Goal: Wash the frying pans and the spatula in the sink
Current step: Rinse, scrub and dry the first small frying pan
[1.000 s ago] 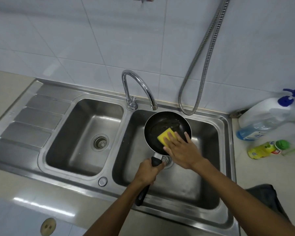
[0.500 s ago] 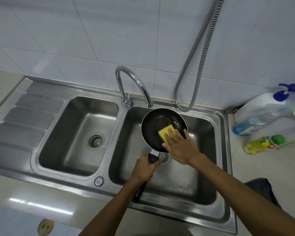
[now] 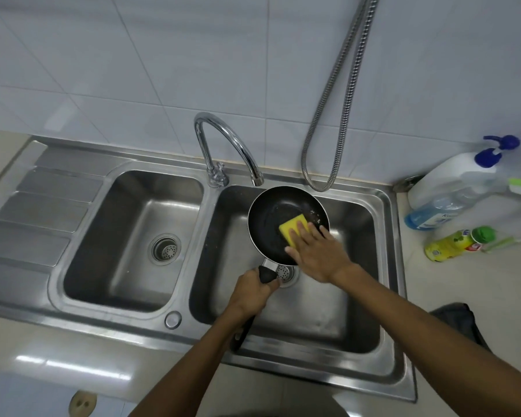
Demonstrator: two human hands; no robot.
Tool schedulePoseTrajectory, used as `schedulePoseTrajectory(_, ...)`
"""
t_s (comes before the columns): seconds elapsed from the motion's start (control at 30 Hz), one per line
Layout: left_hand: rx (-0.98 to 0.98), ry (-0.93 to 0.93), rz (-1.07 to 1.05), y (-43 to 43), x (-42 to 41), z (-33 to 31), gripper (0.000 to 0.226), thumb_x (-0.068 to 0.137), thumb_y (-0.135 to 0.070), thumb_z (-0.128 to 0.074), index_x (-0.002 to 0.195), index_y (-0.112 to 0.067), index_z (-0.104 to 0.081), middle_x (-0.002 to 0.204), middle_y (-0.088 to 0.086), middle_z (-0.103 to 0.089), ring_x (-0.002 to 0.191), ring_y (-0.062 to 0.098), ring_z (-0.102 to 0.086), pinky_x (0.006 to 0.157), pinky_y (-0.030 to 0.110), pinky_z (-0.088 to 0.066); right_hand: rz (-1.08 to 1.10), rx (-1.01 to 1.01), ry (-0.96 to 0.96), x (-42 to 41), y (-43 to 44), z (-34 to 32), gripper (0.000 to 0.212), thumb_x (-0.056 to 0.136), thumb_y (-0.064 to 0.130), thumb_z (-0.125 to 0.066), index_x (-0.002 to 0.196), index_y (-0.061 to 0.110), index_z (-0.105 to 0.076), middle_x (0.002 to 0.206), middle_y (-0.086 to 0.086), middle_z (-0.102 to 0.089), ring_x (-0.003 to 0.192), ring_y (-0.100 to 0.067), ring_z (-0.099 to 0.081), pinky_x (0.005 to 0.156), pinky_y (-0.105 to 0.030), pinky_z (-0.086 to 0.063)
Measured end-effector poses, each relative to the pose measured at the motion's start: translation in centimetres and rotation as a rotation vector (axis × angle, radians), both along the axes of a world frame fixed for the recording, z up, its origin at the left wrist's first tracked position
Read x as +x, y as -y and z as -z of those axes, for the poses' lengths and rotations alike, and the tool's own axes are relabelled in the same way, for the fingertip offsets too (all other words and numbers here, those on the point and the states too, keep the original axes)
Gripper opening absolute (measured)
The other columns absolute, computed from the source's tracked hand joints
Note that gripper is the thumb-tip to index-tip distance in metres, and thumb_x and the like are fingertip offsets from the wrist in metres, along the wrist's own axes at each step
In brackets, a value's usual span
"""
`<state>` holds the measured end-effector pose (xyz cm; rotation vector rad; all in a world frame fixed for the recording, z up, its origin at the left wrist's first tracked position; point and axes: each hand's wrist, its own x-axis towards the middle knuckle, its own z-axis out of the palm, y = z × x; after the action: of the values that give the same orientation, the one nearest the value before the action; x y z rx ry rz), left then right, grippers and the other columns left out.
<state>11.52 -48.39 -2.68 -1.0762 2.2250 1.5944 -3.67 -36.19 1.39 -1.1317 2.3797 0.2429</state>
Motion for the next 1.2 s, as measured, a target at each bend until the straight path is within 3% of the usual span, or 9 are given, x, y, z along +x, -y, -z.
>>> schedulePoseTrajectory(0.07,0.003,-0.026,0.056,-0.4,-0.3,-0.5,0.022,0.085,-0.038,-0.072,0.075,-0.023,-0.060,0.053,-0.008,-0.058,0.042,0.009,-0.054,0.045,0.022,-0.040,-0.016,-0.003,0.043,2.2,0.1,-0.4,0.099,0.082,0.070,0.022,0.163,0.021,-0.009,0.171,-0.005,0.000,0.157,-0.028,-0.004,0.125,-0.045,-0.003)
schedulePoseTrajectory(0.2,0.058,-0.047,0.059,-1.3,-0.7,-1.3,0.026,0.088,-0.036,-0.071,0.079,-0.012,-0.065,0.048,-0.006,-0.058,0.035,0.009,-0.051,0.042,0.022,-0.040,0.065,-0.127,0.125,1.7,3.9,-0.3,0.065,0.106,0.055,-0.009,0.162,0.024,-0.011,0.171,-0.001,0.001,0.157,-0.025,-0.001,0.126,-0.047,-0.002)
schedulePoseTrajectory(0.4,0.078,-0.019,-0.017,0.0,-0.6,-1.3,0.022,0.086,-0.032,-0.074,0.078,-0.016,-0.060,0.053,0.002,-0.056,0.037,0.016,-0.049,0.040,0.024,-0.040,0.184,-0.088,0.086,-3.1,3.0,-0.2,0.067,0.106,0.056,-0.012,0.162,0.020,-0.011,0.171,-0.005,-0.001,0.157,-0.029,-0.005,0.126,-0.049,-0.005)
schedulePoseTrajectory(0.63,0.070,-0.044,0.154,-1.2,-0.3,-1.3,0.028,0.092,-0.034,-0.067,0.077,-0.011,-0.060,0.055,0.001,-0.058,0.036,0.008,-0.050,0.040,0.022,-0.040,0.118,-0.096,0.120,3.7,1.2,0.0,0.066,0.106,0.056,-0.010,0.162,0.023,-0.014,0.171,-0.001,-0.001,0.157,-0.026,-0.004,0.126,-0.047,-0.005)
schedulePoseTrajectory(0.73,0.098,-0.011,0.146,-2.0,-0.1,-1.0,0.019,0.092,-0.031,-0.069,0.084,-0.015,-0.062,0.058,0.001,-0.059,0.034,0.007,-0.049,0.037,0.020,-0.038,0.191,-0.139,0.146,1.5,3.6,0.0,0.066,0.105,0.057,-0.011,0.161,0.022,-0.017,0.171,-0.002,-0.002,0.157,-0.027,-0.004,0.126,-0.051,-0.004)
schedulePoseTrajectory(0.87,0.117,-0.004,0.080,-1.2,-0.1,-1.0,0.029,0.085,-0.040,-0.075,0.079,-0.015,-0.061,0.053,-0.001,-0.055,0.038,0.015,-0.049,0.039,0.023,-0.040,0.249,-0.081,0.042,-2.2,2.3,0.4,0.066,0.105,0.057,-0.014,0.159,0.020,-0.021,0.170,-0.005,-0.006,0.155,-0.030,-0.009,0.125,-0.052,-0.006)
schedulePoseTrajectory(0.93,0.135,-0.011,0.063,-0.9,-0.1,-0.9,0.028,0.083,-0.041,-0.075,0.077,-0.019,-0.060,0.049,-0.004,-0.054,0.039,0.019,-0.048,0.040,0.025,-0.040,0.221,-0.032,-0.006,-1.8,0.1,0.7,0.069,0.104,0.058,-0.010,0.160,0.019,-0.018,0.170,-0.006,-0.006,0.155,-0.030,-0.009,0.125,-0.051,-0.007)
schedulePoseTrajectory(1.07,0.140,-0.033,0.115,-1.1,-0.2,-0.8,0.031,0.086,-0.042,-0.072,0.078,-0.015,-0.059,0.052,0.000,-0.056,0.037,0.017,-0.049,0.039,0.025,-0.039,0.136,-0.009,0.044,3.2,-1.0,0.2,0.105,0.078,0.071,0.025,0.161,0.023,-0.019,0.171,-0.003,-0.005,0.156,-0.030,-0.008,0.124,-0.048,-0.007)
schedulePoseTrajectory(1.2,0.164,-0.042,0.166,-1.9,-0.2,-1.1,0.030,0.090,-0.045,-0.068,0.090,-0.015,-0.064,0.059,0.006,-0.063,0.041,0.016,-0.052,0.040,0.025,-0.041,0.200,-0.149,0.160,3.2,3.2,-0.2,0.070,0.103,0.061,-0.007,0.160,0.023,-0.021,0.171,-0.002,-0.004,0.157,-0.028,-0.004,0.126,-0.046,-0.003)
